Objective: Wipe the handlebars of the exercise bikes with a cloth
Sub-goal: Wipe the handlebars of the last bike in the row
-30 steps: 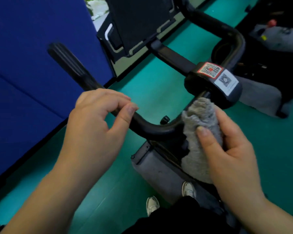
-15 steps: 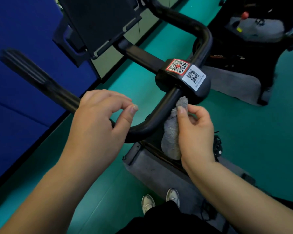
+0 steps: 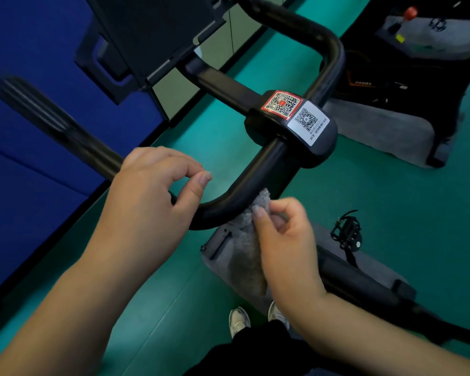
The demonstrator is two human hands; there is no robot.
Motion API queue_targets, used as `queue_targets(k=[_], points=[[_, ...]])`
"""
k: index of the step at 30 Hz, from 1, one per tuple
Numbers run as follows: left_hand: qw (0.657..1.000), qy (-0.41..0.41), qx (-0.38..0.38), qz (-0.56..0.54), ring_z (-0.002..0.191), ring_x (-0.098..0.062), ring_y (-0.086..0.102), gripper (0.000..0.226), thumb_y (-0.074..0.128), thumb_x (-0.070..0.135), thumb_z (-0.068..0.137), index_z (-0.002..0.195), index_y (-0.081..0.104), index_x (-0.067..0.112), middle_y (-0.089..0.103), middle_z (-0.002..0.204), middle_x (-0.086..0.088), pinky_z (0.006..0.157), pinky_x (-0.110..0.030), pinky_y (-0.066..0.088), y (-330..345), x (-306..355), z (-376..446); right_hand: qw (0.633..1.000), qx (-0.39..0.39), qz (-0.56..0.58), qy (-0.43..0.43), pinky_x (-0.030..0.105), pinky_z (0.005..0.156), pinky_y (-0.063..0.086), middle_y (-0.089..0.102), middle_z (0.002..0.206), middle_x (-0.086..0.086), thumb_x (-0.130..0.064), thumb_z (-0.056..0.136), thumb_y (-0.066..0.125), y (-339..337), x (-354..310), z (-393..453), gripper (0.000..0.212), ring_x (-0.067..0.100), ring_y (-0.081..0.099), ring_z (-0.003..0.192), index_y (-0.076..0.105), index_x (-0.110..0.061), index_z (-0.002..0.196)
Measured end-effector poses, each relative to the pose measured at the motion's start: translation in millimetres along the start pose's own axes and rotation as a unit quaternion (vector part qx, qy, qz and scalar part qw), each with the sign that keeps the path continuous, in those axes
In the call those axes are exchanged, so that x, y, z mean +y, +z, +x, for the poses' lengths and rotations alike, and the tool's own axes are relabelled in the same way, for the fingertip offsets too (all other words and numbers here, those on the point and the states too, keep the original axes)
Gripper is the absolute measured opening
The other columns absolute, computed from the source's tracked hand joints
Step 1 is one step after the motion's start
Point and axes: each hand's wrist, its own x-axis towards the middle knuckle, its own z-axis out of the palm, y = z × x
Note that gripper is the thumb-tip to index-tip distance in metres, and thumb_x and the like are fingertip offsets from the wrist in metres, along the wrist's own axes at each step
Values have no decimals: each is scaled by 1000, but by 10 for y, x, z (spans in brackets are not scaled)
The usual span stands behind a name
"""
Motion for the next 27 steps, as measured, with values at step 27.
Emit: queue_targets(k=[27], points=[[987,150,-47,22,108,-18,50,27,57,43,86,103,71,27,64,105,9,98,-28,29,-344,-971,123,974,179,120,63,35,81,55,66,89,4,-14,98,49,390,-71,49,8,16,65,84,52,-19,92]])
